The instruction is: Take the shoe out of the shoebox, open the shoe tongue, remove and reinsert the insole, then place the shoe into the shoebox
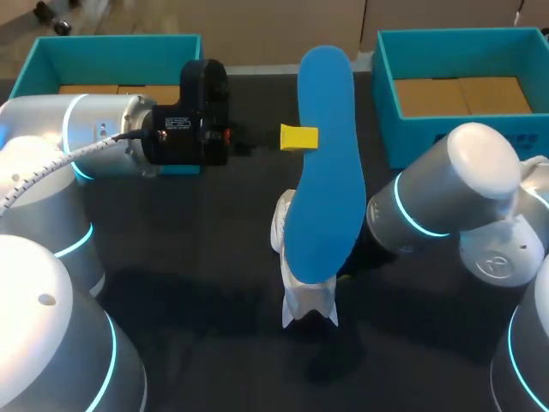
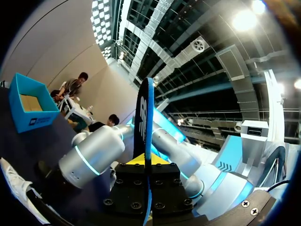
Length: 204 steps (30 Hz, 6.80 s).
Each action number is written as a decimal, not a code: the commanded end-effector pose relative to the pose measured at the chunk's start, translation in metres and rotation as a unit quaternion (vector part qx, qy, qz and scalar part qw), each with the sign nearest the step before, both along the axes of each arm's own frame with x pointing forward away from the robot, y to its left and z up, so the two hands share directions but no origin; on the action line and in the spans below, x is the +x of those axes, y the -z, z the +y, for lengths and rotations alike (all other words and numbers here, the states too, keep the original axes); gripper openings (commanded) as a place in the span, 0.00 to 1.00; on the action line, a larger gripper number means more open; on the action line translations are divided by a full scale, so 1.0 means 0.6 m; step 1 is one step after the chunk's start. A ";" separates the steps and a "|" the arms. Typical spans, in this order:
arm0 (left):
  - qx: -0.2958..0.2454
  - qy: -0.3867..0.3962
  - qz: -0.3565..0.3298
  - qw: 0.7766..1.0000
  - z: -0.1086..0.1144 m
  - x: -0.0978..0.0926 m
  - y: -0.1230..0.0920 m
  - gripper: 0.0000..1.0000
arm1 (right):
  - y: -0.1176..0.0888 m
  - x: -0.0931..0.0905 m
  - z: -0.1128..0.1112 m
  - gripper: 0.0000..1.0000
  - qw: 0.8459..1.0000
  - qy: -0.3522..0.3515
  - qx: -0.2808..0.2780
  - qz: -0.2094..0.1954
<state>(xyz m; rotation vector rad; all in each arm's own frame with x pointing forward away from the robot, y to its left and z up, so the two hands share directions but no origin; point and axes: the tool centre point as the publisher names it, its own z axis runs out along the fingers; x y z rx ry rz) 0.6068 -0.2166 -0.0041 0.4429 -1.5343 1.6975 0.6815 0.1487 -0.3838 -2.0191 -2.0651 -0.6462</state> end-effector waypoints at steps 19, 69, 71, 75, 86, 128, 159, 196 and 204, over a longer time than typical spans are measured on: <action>-0.001 0.000 0.000 1.000 -0.003 0.001 0.001 0.00 | -0.137 0.003 -0.018 1.00 0.995 -0.070 0.070 0.002; -0.001 0.000 0.000 1.000 -0.003 0.001 0.001 0.00 | -0.291 0.024 -0.028 1.00 0.946 -0.094 0.310 -0.001; -0.001 0.000 0.000 1.000 -0.003 0.001 0.001 0.00 | -0.291 0.024 -0.028 1.00 0.946 -0.094 0.310 -0.001; -0.001 0.000 0.000 1.000 -0.003 0.001 0.001 0.00 | -0.306 0.022 -0.024 1.00 0.941 -0.106 0.320 0.006; -0.001 0.000 0.000 1.000 -0.003 0.001 0.001 0.00 | -0.370 0.030 -0.037 1.00 0.904 -0.101 0.414 0.007; -0.001 0.032 -0.154 0.988 0.024 0.000 0.024 0.00 | -0.421 0.040 -0.039 1.00 0.884 -0.068 0.462 0.030; 0.007 0.137 -0.503 0.853 0.057 0.025 0.114 0.00 | -0.421 0.040 -0.039 1.00 0.884 -0.068 0.462 0.030; -0.054 0.069 -0.787 0.611 0.060 0.052 0.160 0.00 | -0.421 0.040 -0.039 1.00 0.884 -0.068 0.462 0.030; -0.133 0.015 -0.865 0.483 0.063 0.059 0.168 0.00 | -0.421 0.040 -0.039 1.00 0.884 -0.068 0.462 0.030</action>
